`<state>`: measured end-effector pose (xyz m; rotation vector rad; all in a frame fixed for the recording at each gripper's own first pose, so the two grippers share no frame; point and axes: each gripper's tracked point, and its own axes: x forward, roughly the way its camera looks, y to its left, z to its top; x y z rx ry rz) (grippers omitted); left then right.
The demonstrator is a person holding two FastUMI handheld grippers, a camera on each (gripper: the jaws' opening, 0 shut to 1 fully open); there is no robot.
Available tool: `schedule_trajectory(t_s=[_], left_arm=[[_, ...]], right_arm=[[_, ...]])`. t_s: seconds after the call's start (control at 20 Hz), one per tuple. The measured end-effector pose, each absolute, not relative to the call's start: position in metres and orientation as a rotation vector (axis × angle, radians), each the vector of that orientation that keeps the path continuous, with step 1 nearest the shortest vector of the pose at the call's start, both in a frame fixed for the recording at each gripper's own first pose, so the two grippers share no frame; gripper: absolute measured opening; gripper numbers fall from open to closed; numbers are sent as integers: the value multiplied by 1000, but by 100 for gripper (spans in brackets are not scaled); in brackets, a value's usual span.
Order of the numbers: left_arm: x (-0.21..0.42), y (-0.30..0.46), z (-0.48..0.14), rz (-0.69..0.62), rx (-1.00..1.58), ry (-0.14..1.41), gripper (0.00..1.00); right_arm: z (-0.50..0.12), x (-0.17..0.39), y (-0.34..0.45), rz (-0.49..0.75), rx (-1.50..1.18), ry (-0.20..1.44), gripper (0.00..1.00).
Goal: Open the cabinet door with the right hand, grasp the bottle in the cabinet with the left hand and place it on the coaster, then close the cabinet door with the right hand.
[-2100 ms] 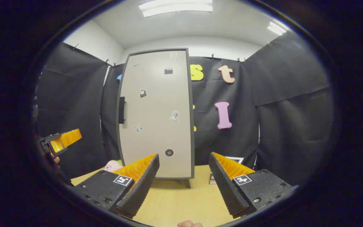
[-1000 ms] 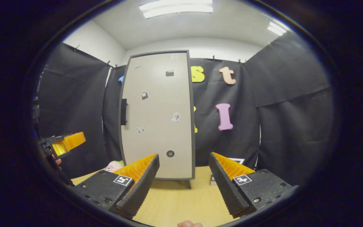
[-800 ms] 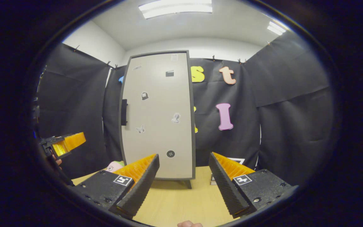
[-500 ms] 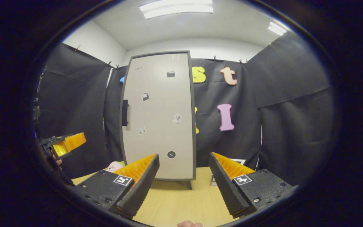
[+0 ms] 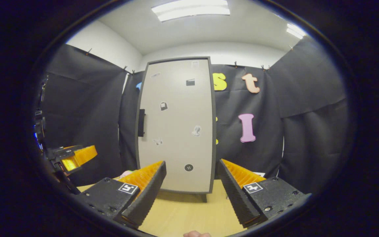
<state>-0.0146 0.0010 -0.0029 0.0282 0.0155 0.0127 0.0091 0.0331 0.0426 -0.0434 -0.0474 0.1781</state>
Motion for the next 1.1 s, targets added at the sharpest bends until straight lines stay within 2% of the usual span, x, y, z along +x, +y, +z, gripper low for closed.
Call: schedule_trajectory(t_s=[0.5,0.75,1.1], left_arm=[[-39,8,-21,6,39,48,95],[-45,16,-28,5,43,71,95],[-44,36,-30,40,47,89,95]], right_arm=[[101,89,117,434,-37,-31,100],[110,138,181,545,-29,8,100],[102,205,233,569,-17,71,100]])
